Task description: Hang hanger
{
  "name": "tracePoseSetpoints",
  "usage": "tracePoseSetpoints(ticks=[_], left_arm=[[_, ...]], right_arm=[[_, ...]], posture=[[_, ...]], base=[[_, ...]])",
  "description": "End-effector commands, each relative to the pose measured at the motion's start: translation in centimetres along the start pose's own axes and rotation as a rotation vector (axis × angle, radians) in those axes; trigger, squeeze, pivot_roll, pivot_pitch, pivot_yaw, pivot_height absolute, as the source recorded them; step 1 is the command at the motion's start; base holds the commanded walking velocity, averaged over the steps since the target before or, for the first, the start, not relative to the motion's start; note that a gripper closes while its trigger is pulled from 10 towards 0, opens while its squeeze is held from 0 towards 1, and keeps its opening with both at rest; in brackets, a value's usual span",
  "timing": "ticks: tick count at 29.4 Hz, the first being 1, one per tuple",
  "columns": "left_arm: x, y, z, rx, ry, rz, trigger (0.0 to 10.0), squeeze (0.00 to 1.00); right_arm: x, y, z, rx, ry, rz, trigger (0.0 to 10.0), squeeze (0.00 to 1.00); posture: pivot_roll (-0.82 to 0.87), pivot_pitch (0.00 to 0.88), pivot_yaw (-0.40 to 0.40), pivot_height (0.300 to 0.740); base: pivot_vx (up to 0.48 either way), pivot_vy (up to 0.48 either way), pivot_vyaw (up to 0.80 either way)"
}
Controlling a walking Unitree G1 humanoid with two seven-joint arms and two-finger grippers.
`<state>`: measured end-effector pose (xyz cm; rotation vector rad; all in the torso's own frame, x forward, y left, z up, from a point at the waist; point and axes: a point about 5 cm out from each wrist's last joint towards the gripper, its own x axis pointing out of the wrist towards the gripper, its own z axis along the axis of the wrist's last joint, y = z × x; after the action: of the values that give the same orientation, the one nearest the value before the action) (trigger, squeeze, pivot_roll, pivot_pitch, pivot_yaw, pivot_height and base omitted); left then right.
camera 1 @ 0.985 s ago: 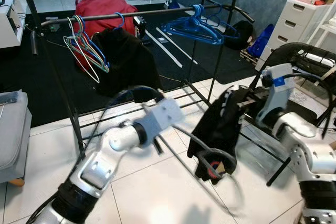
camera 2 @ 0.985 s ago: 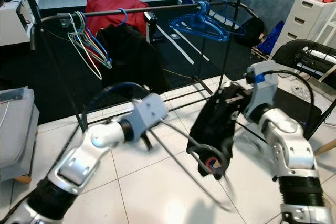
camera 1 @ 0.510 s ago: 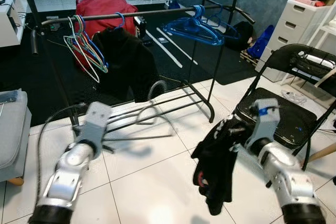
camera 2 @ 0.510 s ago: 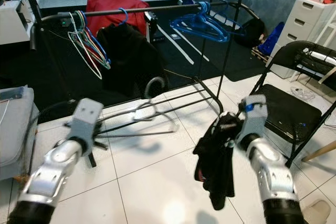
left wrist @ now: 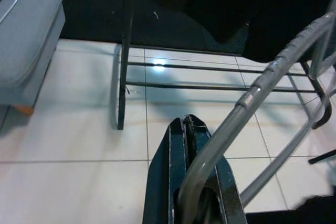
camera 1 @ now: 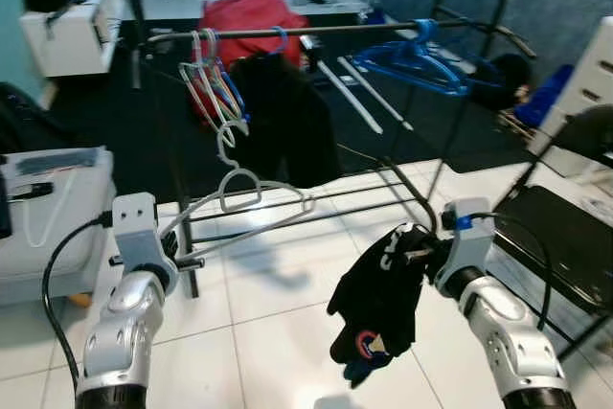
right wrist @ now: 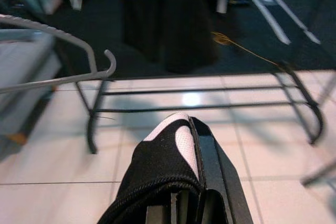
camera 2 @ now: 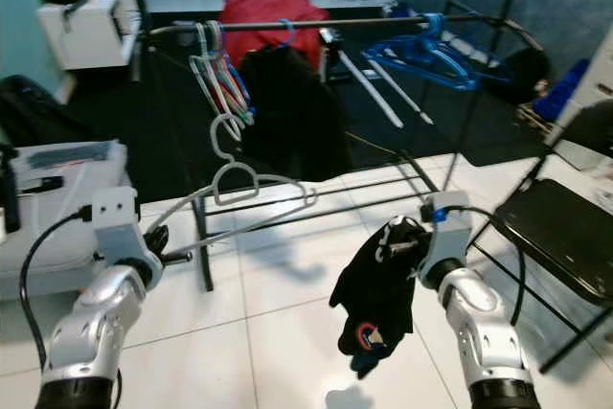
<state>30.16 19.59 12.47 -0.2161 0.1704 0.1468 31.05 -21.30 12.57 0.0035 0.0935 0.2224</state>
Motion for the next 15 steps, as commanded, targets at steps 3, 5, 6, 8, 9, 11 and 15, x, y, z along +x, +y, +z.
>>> tracePoseSetpoints(ticks=[3, 5, 6, 8, 9, 11, 15], left_arm=[[-0.4, -0.3, -0.2, -0.042, 0.006, -0.021, 10.0, 0.0], [-0.2, -0.2, -0.2, -0.045, 0.001, -0.019, 10.0, 0.0], [0.1, -0.3, 0.0, -0.049, -0.014, -0.026, 10.0, 0.0], [0.1, -0.3, 0.0, -0.049, -0.014, -0.026, 10.0, 0.0], [0.4, -0.4, 0.1, -0.052, -0.024, -0.033, 10.0, 0.0], [0.8, -0.3, 0.2, -0.05, -0.031, -0.041, 10.0, 0.0], [1.0, -0.3, 0.3, -0.06, -0.035, -0.08, 10.0, 0.0]], right_arm=[[0.3, 0.2, 0.0, -0.006, -0.019, 0.015, 10.0, 0.0], [0.4, 0.3, 0.1, -0.004, -0.02, 0.019, 10.0, 0.0], [0.5, 0.3, 0.1, 0.002, -0.025, 0.021, 10.0, 0.0], [0.5, 0.3, 0.1, 0.002, -0.025, 0.021, 10.0, 0.0], [0.6, 0.3, 0.1, 0.005, -0.028, 0.022, 10.0, 0.0], [0.9, 0.4, 0.1, 0.008, -0.03, 0.02, 10.0, 0.0], [1.3, 0.6, 0.0, 0.014, -0.032, 0.024, 10.0, 0.0]], posture=[[0.01, 0.091, -0.054, 0.74], [0.02, 0.089, -0.059, 0.74], [0.04, 0.087, -0.061, 0.74], [0.04, 0.087, -0.061, 0.74], [0.04, 0.087, -0.061, 0.74], [0.04, 0.08, -0.057, 0.74], [0.05, 0.069, -0.054, 0.74]], base=[[0.0, 0.0, 0.8], [0.0, 0.0, 0.8], [0.0, 0.0, 0.8], [0.0, 0.0, 0.8], [0.0, 0.0, 0.8], [0.0, 0.0, 0.8], [0.0, 0.0, 0.8]])
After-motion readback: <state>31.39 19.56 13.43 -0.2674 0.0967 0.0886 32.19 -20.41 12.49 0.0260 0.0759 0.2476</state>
